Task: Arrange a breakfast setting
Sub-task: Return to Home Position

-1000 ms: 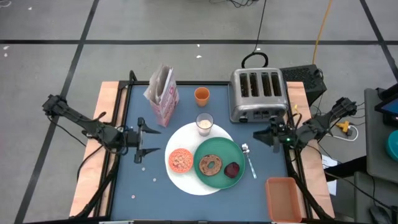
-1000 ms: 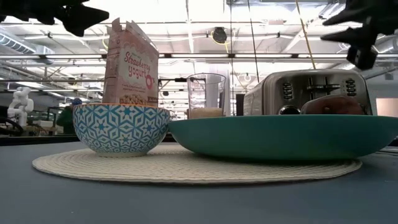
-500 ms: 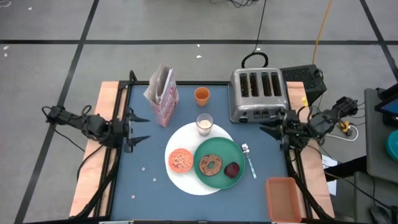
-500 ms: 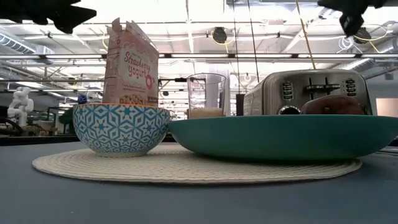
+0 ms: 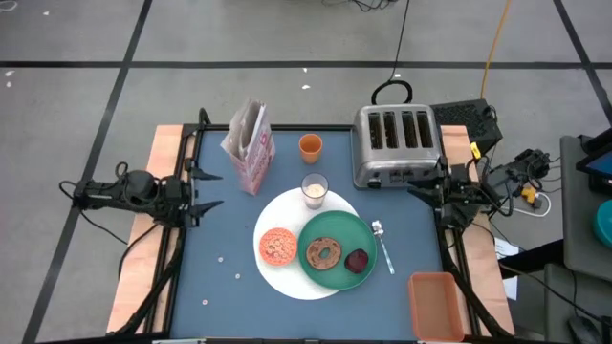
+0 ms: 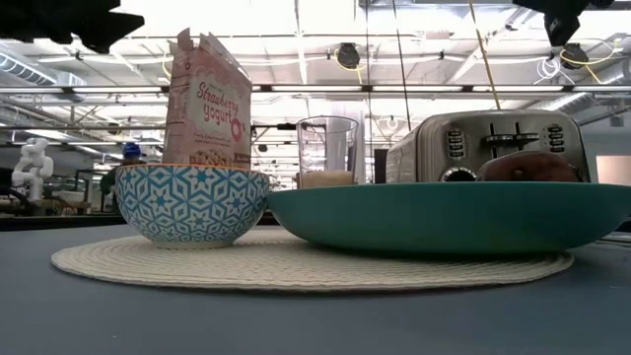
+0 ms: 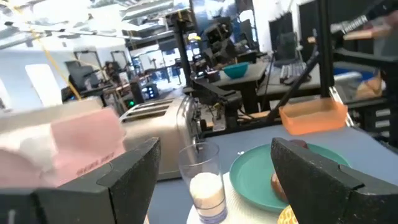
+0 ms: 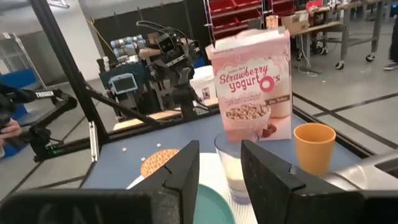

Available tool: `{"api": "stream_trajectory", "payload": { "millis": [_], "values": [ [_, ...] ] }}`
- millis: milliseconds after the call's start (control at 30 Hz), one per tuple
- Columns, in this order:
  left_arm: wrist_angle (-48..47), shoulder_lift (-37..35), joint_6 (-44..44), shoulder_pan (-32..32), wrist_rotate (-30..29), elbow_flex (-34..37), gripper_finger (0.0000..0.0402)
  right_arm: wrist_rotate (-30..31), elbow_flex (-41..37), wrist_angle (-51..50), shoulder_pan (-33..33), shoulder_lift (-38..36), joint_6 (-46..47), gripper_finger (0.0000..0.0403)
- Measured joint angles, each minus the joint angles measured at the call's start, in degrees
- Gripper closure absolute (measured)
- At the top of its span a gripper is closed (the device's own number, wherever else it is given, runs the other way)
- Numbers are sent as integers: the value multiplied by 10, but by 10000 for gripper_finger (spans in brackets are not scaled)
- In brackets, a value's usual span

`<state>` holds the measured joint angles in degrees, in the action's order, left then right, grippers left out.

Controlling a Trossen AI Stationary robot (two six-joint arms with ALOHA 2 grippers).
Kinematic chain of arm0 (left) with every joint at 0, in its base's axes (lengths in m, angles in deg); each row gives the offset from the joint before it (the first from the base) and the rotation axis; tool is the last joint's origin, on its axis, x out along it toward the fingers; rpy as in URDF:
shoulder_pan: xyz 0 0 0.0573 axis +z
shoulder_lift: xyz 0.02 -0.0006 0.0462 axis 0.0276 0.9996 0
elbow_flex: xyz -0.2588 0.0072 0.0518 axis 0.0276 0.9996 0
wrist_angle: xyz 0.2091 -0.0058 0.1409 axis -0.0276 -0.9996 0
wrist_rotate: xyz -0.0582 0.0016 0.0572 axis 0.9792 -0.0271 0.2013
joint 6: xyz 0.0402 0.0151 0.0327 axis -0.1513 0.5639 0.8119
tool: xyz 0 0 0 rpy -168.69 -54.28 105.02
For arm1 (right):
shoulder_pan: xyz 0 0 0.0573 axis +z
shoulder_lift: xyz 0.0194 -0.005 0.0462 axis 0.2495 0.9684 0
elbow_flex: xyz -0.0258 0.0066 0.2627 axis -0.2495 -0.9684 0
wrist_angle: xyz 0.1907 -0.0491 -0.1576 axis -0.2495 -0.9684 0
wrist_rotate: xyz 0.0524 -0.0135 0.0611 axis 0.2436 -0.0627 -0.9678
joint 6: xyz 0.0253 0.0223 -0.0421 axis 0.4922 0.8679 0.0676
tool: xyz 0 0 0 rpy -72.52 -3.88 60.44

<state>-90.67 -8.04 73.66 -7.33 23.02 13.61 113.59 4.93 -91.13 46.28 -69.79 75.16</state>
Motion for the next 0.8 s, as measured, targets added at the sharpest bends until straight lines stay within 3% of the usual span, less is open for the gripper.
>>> {"api": "stream_trajectory", "payload": {
  "millis": [233, 500, 800],
  "values": [
    [24, -31, -30, 23, 8, 58, 94, 0, 0, -32, 0, 0, 6, 322],
    [174, -31, -60, 51, 19, 173, 94, 0, 0, -32, 0, -2, -3, 371],
    [159, -30, -81, 82, 56, 174, 94, -2, 0, -34, 0, -2, -16, 400]
  ]
}}
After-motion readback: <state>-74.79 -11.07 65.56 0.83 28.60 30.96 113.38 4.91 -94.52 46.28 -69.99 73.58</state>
